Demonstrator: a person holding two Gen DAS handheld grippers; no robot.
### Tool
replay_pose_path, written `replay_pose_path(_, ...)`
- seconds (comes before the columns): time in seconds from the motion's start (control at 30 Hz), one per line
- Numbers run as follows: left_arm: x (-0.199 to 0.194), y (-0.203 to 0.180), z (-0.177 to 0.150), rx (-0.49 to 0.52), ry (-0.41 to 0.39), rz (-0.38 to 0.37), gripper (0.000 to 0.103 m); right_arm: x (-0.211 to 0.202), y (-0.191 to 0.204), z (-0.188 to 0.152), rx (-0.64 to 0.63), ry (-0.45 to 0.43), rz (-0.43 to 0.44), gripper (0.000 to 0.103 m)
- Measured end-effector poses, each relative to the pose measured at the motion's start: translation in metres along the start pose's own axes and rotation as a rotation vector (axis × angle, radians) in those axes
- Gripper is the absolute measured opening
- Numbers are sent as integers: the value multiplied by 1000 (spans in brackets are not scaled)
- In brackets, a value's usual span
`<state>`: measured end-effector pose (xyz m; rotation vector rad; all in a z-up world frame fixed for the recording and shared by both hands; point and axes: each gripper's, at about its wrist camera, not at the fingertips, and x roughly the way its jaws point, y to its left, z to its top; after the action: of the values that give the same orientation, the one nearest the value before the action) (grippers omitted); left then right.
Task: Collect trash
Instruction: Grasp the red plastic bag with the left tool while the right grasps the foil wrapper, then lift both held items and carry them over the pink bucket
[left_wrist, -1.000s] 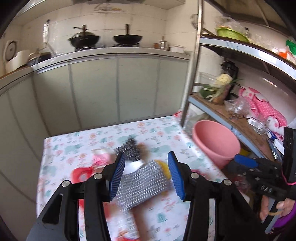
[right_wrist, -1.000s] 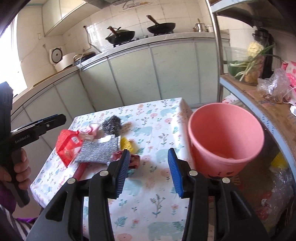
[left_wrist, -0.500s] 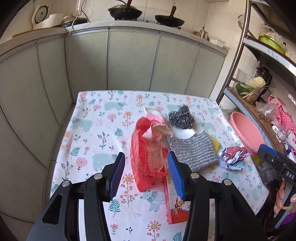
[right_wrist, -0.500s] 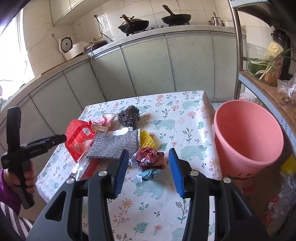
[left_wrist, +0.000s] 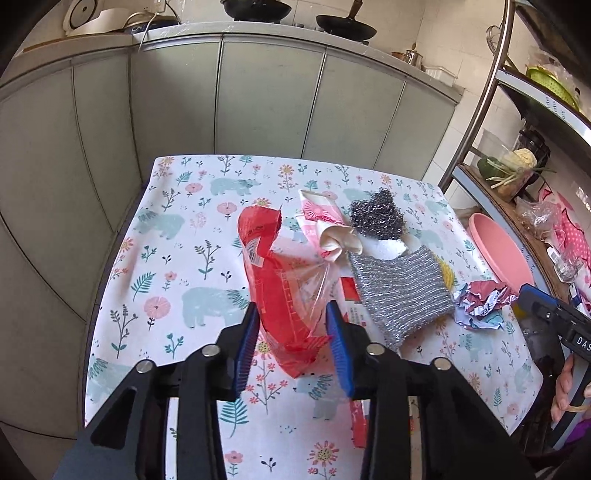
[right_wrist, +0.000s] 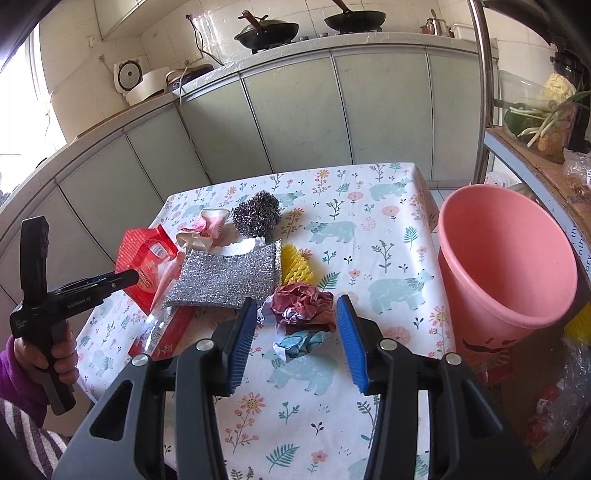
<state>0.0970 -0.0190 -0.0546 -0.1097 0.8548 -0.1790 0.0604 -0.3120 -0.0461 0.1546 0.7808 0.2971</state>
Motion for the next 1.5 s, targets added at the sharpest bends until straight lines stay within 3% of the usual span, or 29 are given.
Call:
replay_pose_path(0.1, -2, 4, -1, -1, -2, -9, 13, 4, 2, 3, 2, 5, 12, 46)
replay_pose_path(0.23, -11, 6, -3, 6, -29, -12, 7, 9, 7, 6, -23, 10, 14, 46)
replay_pose_path(0.53, -36, 11, 1, -6, -100, -26, 6, 17, 9, 1, -43, 21, 13, 46)
replay_pose_path(0.57, -38, 11, 1, -5, -103, -25, 6, 17, 9, 0, -45, 26, 15, 42)
replay_pose_path(0.63, -40, 11, 1, -3, -108, -24, 6, 17, 9, -3, -56, 33, -3, 24)
replay_pose_path(0.73, -43, 11, 2, -7, -117, -31, 6, 13, 7, -7, -50, 35, 0, 20)
replay_pose_path(0.93, -51, -1, 9, 27, -146, -42, 6, -8, 6, -13, -51, -18, 34, 19)
replay_pose_path(1.2, -54, -39, 22, 86, -174, -114, 5, -30, 8, -19, -68, -66, 85, 19)
replay_pose_path(1.5, -53, -76, 35, 136, -201, -166, 5, -65, -19, -6, 32, -166, 148, 18)
